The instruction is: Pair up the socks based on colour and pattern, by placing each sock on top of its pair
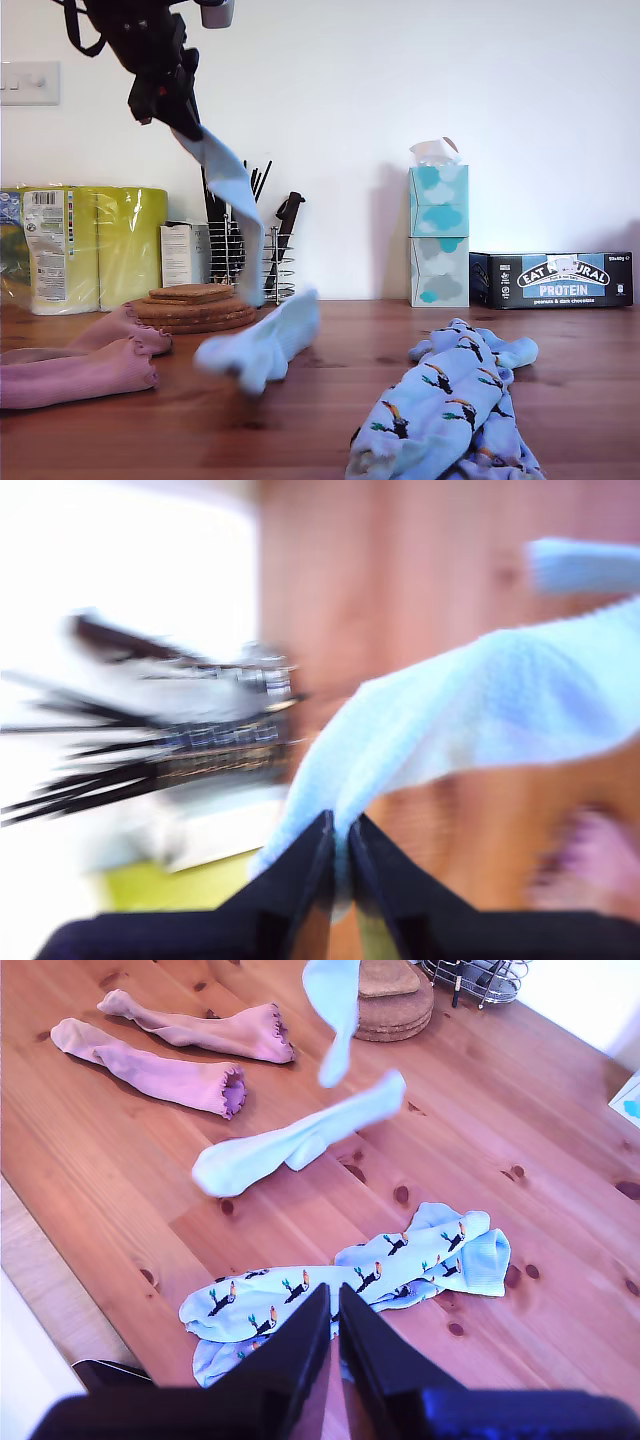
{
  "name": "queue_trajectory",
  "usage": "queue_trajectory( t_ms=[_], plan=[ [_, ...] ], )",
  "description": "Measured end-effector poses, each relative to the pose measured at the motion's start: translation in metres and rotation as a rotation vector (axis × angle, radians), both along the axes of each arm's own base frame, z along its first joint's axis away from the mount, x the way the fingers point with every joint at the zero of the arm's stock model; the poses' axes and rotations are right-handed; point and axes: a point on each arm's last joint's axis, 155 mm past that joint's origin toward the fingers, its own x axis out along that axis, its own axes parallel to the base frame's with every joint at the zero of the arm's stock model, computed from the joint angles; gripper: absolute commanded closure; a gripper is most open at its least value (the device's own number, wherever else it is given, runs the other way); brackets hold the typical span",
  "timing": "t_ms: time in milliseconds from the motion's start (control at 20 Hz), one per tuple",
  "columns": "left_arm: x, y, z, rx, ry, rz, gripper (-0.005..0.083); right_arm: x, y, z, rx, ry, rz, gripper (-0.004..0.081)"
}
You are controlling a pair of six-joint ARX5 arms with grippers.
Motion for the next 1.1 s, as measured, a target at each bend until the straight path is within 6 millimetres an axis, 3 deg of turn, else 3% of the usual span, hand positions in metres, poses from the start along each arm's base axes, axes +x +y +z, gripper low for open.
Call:
queue_trajectory(
  t_ms=[200,450,600,850,950,1100],
  plan=[
    [0.013,0.004,0.018,-0.020,-0.092,0.071,0.0797,0.000,0.000,0.000,0.000,-0.001,0.000,0.0783],
    [0.003,-0.014,0.014,-0.127,-0.046,0.104,0.0797,0.001,0.001,-0.001,-0.005,0.004,0.000,0.0783],
    [-0.015,-0.015,-0.010,-0.152,0.077,0.148,0.0797,0.002,0.002,-0.004,-0.014,0.011,0.000,0.0783],
    [-0.080,-0.008,-0.072,-0.185,0.464,0.240,0.0797,0.006,0.007,-0.008,-0.029,0.023,0.001,0.0783],
    [-0.098,0.002,-0.084,-0.179,0.551,0.312,0.0797,0.008,0.010,-0.008,-0.027,0.023,0.004,0.0783],
    [-0.106,0.008,-0.089,-0.189,0.590,0.378,0.0797,0.008,0.017,-0.007,-0.012,0.026,0.024,0.0783]
  ],
)
